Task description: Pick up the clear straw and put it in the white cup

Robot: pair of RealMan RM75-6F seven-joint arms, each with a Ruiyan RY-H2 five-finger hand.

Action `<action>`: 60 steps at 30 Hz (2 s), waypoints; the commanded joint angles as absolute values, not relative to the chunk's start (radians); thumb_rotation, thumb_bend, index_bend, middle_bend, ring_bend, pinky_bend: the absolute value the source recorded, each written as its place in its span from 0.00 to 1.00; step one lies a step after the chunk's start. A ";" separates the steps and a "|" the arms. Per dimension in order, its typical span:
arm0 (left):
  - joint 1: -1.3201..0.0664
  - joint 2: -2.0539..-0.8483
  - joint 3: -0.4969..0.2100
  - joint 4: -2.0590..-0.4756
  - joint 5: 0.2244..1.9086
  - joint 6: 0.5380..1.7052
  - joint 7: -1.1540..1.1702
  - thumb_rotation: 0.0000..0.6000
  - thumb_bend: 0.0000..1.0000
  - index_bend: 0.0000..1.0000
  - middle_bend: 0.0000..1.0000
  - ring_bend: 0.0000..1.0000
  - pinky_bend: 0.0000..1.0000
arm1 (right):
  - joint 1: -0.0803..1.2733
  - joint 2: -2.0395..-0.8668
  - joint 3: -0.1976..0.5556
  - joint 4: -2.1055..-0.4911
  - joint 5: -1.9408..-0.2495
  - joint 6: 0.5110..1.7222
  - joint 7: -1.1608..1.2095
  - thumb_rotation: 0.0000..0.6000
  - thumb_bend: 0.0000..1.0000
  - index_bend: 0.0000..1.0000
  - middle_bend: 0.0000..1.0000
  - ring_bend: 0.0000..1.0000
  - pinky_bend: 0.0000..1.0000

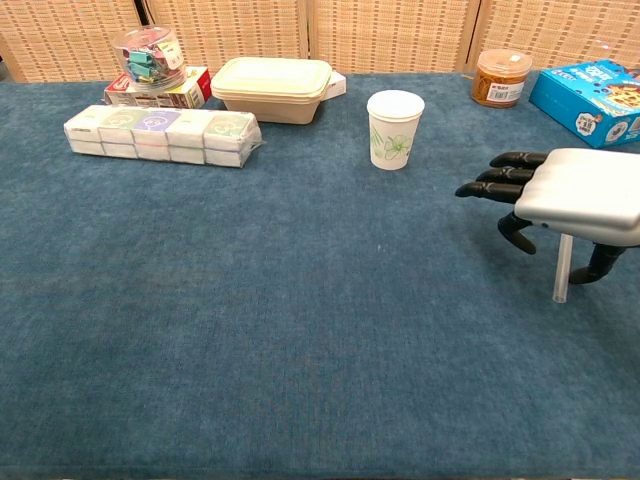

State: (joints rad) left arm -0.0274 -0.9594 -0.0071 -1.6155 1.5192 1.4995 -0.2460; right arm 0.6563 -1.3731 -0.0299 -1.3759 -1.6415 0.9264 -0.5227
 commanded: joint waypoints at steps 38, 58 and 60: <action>-0.026 -0.952 -0.007 -1.606 1.522 1.503 -0.275 1.00 0.04 0.00 0.00 0.00 0.00 | 0.694 -1.358 -0.017 -1.471 -1.539 0.844 -0.700 1.00 0.34 0.50 0.02 0.00 0.00; -0.026 -0.952 -0.008 -1.606 1.519 1.502 -0.278 1.00 0.04 0.00 0.00 0.00 0.00 | 0.710 -1.380 -0.023 -1.461 -1.522 0.835 -0.716 1.00 0.42 0.54 0.02 0.00 0.00; -0.026 -0.952 -0.008 -1.606 1.518 1.501 -0.278 1.00 0.04 0.00 0.00 0.00 0.00 | 0.710 -1.381 -0.024 -1.459 -1.521 0.835 -0.717 1.00 0.42 0.54 0.02 0.00 0.00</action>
